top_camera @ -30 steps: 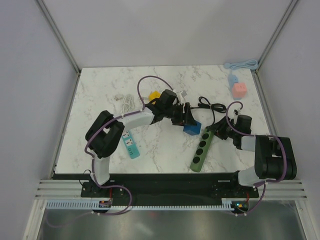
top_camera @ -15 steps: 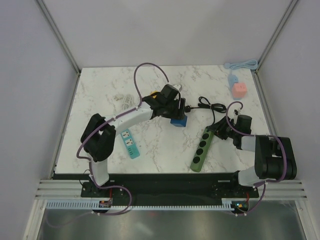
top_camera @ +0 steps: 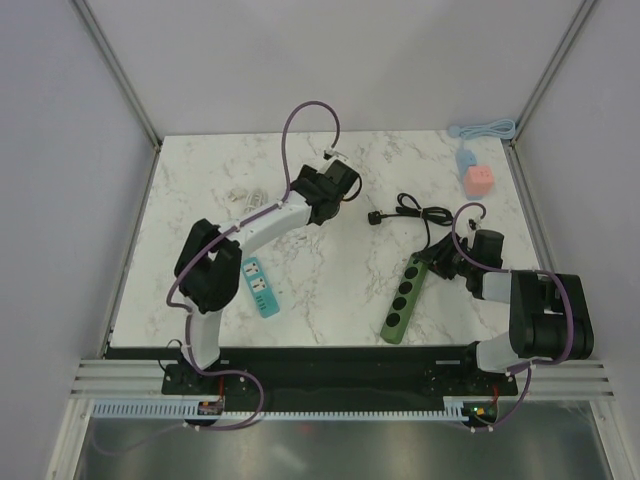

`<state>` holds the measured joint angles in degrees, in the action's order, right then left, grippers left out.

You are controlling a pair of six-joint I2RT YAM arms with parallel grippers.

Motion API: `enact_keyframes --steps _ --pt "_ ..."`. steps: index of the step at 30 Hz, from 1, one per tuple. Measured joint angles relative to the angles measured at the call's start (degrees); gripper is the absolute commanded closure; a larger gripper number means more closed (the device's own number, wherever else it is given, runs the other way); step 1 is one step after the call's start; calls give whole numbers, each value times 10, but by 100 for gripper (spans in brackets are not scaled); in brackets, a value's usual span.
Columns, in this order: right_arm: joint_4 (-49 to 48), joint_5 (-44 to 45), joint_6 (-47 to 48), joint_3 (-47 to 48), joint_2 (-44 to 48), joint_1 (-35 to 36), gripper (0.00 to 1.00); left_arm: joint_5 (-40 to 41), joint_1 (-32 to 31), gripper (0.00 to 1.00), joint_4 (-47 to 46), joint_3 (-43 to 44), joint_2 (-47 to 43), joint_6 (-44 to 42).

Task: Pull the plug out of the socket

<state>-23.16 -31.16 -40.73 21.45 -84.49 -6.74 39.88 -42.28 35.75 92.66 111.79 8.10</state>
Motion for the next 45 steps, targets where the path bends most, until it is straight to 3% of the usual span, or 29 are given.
enact_keyframes --steps 6,12,14,15,17,18,20,29,32,36,45 --pt "0 0 0 0 0 0 100 81 15 98 -12 48 89 -101" --pt "0 0 0 0 0 0 100 113 22 97 -29 55 162 -174" --pt "-1 0 0 0 0 0 100 116 22 89 -31 59 174 -186" --pt "-1 0 0 0 0 0 100 120 22 76 -31 62 176 -191" --pt "-1 0 0 0 0 0 100 122 21 60 -34 64 177 -195" --pt "-1 0 0 0 0 0 100 124 21 46 -36 64 177 -195" --pt "-1 0 0 0 -1 0 100 124 20 32 -39 64 177 -195" --pt "-5 -2 0 0 -3 0 100 114 20 6 -46 41 164 -193" --pt "-6 -2 0 0 -3 0 100 101 18 0 -43 31 144 -189" --pt "-6 -2 0 0 -3 0 100 72 14 0 -33 22 99 -166" --pt "-7 -3 0 0 -4 0 100 -69 14 0 -2 -11 -58 -77"
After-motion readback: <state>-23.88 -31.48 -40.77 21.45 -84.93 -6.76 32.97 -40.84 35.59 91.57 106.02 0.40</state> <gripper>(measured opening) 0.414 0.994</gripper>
